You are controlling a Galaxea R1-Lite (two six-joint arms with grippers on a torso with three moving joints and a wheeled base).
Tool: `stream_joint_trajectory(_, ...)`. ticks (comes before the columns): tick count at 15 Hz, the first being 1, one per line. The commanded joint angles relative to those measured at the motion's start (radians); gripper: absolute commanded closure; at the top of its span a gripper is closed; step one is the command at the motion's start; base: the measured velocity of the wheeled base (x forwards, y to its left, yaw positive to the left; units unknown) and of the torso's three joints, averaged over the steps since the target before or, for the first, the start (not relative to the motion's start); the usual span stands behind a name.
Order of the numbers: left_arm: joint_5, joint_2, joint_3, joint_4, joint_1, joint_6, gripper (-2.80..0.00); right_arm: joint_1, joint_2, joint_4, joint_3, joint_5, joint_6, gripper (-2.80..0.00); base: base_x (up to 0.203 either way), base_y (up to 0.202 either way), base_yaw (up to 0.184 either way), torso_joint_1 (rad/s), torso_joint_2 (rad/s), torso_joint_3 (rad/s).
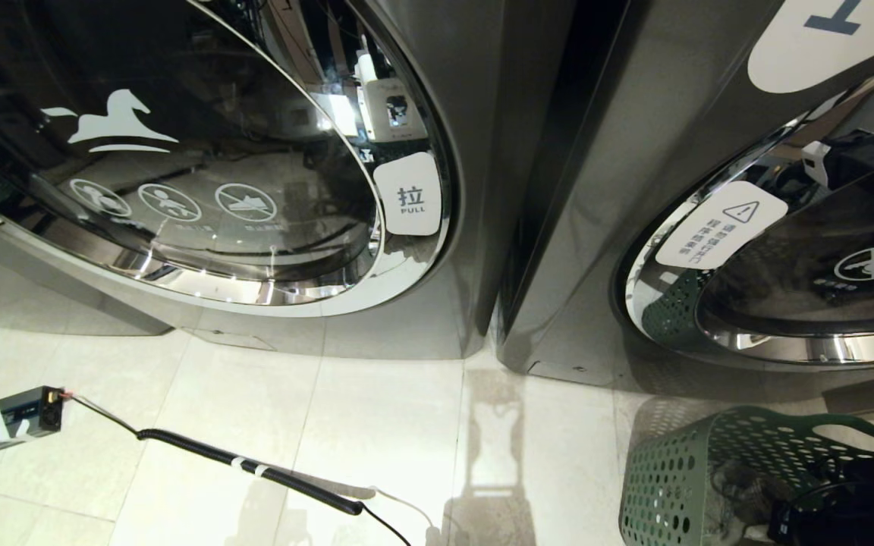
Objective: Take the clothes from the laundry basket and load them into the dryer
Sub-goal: Take the clothes out of the basket
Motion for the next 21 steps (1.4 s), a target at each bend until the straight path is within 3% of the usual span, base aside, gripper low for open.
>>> stream_joint_trajectory(1,0.000,0.000,0.000,0.000,0.000,0.000,0.00,-0.005,-0.125,0.011,0.039,0.002,-0.001,0.00,0.000,0.000,0.000,0.000,0.00,0.000)
stream_joint_trajectory(6,0.000,0.000,0.000,0.001,0.000,0.000,0.00,-0.049,-0.615,0.078,0.260,-0.031,-0.008,0.00,0.000,0.000,0.000,0.000,0.00,0.000)
stream_joint_trajectory(11,0.000,0.000,0.000,0.001,0.000,0.000,0.00,-0.155,-1.154,0.091,0.484,-0.180,-0.037,0.00,0.000,0.000,0.000,0.000,0.00,0.000)
stream_joint_trajectory(14,0.000,0.000,0.000,0.001,0.000,0.000,0.00,-0.192,-1.475,0.104,0.537,-0.255,-0.045,0.00,0.000,0.000,0.000,0.000,0.00,0.000)
stream_joint_trajectory(16,0.000,0.000,0.000,0.001,0.000,0.000,0.00,-0.182,-1.700,0.151,0.505,-0.280,-0.051,0.00,0.000,0.000,0.000,0.000,0.00,0.000)
stream_joint_trajectory(18,0.000,0.000,0.000,0.001,0.000,0.000,0.00,-0.134,-1.914,0.281,0.395,-0.293,-0.057,0.00,0.000,0.000,0.000,0.000,0.00,0.000)
stream_joint_trajectory(21,0.000,0.000,0.000,-0.001,-0.001,0.000,0.00,0.043,-2.154,0.617,0.099,-0.306,-0.117,0.00,0.000,0.000,0.000,0.000,0.00,0.000)
